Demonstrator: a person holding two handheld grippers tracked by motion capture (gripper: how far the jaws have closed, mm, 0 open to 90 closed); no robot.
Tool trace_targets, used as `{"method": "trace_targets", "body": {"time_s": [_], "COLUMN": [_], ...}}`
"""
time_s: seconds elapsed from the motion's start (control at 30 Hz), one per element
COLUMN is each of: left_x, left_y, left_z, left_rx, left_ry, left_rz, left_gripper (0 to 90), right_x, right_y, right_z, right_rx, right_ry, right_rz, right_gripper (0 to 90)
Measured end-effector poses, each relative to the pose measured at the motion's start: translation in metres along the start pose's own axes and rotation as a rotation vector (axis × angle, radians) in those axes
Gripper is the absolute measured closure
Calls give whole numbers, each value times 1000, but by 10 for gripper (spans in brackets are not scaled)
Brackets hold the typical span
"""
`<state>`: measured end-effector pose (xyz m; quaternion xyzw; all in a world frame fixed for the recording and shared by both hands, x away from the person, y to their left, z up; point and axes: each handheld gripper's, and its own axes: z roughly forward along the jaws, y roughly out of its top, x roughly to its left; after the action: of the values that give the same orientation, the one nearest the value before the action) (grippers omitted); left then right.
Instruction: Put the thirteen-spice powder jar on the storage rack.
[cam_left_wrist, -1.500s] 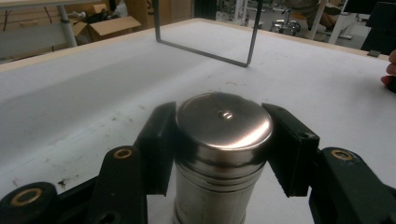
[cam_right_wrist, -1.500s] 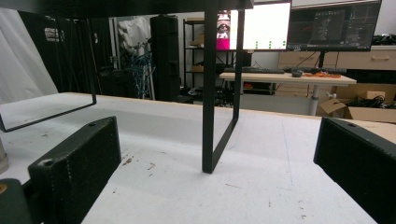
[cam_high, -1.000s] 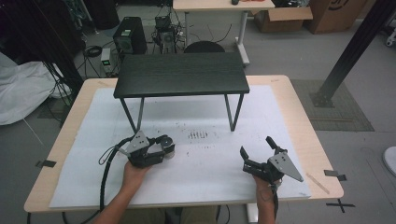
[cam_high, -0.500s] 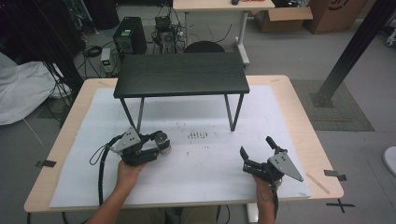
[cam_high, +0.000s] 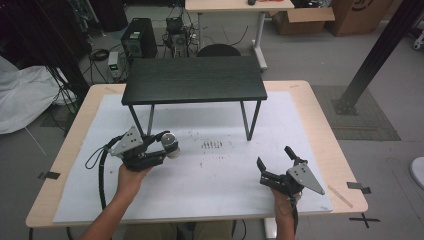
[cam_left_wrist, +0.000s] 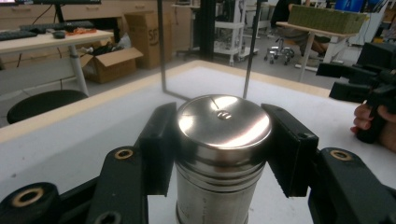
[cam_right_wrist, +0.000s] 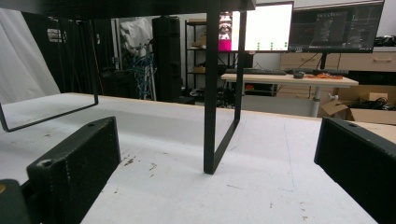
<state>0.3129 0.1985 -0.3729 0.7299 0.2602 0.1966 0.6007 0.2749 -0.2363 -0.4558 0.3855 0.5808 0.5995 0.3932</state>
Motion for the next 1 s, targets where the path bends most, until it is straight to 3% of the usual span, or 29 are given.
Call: {"method": "trace_targets", "body": {"time_s": [0.27,0.73,1.0], "left_x": [2,10,13], "left_y": [25,59,81], "left_z": [-5,-5,-4], "left_rx": [-25,-42,-49], "left_ry": [-25,-33,-40], "left_rz": [-7,-2,20], "left_gripper": [487,487,487], "right_x": [0,0,0], "right_y": [0,0,0], "right_z": [0,0,0], "right_rx": [-2,-4,-3], "right_ry": [2,2,2], "right_rz": [0,3,2], "right_gripper": [0,0,1]}}
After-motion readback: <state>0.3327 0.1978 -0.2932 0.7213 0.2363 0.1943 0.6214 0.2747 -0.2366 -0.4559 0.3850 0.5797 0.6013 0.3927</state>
